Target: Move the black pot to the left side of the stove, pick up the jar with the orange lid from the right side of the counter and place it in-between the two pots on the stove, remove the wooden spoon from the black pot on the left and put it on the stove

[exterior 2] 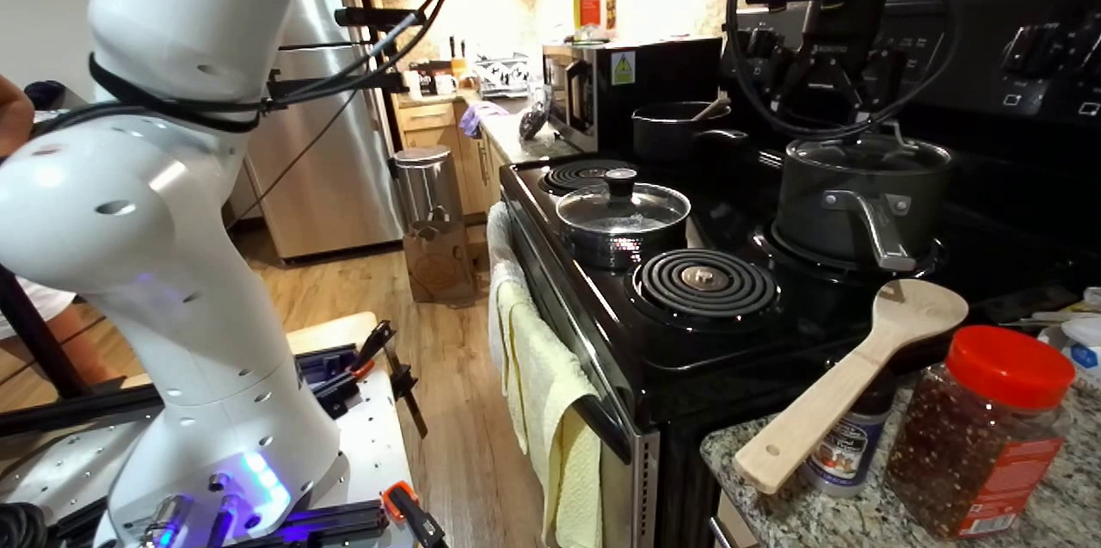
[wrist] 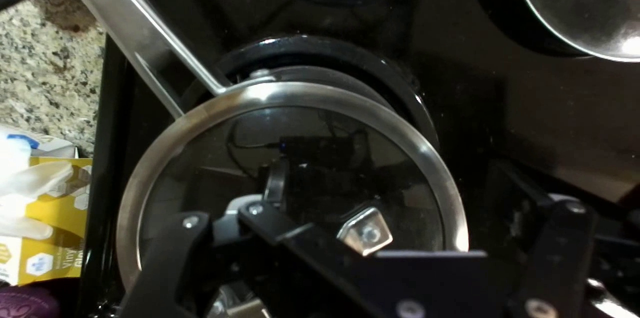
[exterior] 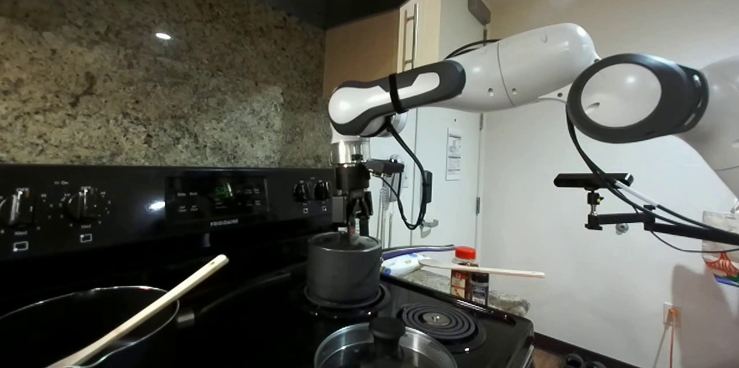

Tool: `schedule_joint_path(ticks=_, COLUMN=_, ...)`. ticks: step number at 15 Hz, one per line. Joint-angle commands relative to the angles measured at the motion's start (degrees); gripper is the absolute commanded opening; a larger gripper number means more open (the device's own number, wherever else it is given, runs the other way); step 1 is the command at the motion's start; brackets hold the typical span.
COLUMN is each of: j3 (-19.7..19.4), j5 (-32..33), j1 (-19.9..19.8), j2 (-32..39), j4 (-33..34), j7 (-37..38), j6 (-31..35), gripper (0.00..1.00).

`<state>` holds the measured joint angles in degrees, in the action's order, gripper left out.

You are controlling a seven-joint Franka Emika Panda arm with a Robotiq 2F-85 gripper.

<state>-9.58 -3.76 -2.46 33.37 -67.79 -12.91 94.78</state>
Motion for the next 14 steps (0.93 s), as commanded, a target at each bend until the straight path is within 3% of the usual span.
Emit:
schedule_joint_path(ticks=1, j3=3.52, j5=1.56, j1=-2.32, j2=-0.05, j4=0.29, j7=0.7, j6=-0.23, gripper=1.0)
schedule_joint_path(ticks=2, j3=2.66, j5=2.8, j1=-1.9, j2=-0.49, j4=0.43, j7=3.97, j6=-0.86, gripper=1.0)
schedule_joint_path(ticks=5, j3=1.63, j5=6.58, j1=-2.84, j2=-3.89, j4=-2.69, j7=4.69, j6=1.17, gripper=1.0)
schedule_joint_path(ticks=6, j3=-0.44, j5=5.23, j1=-2.72, j2=-4.97, j4=-4.23, j7=3.95, j6=1.66, gripper=1.0)
schedule_joint_path(ticks=13, j3=-3.19, j5=-5.58, j1=-11.12, j2=-8.37, j4=-14.95, j7=3.07, j6=3.4, gripper=1.0)
schedule_joint_path(ticks=14, j3=-1.61, j5=-5.61, j1=-13.48, j2=-8.38, j4=-15.88, j7=3.97, j6=3.85, gripper=1.0)
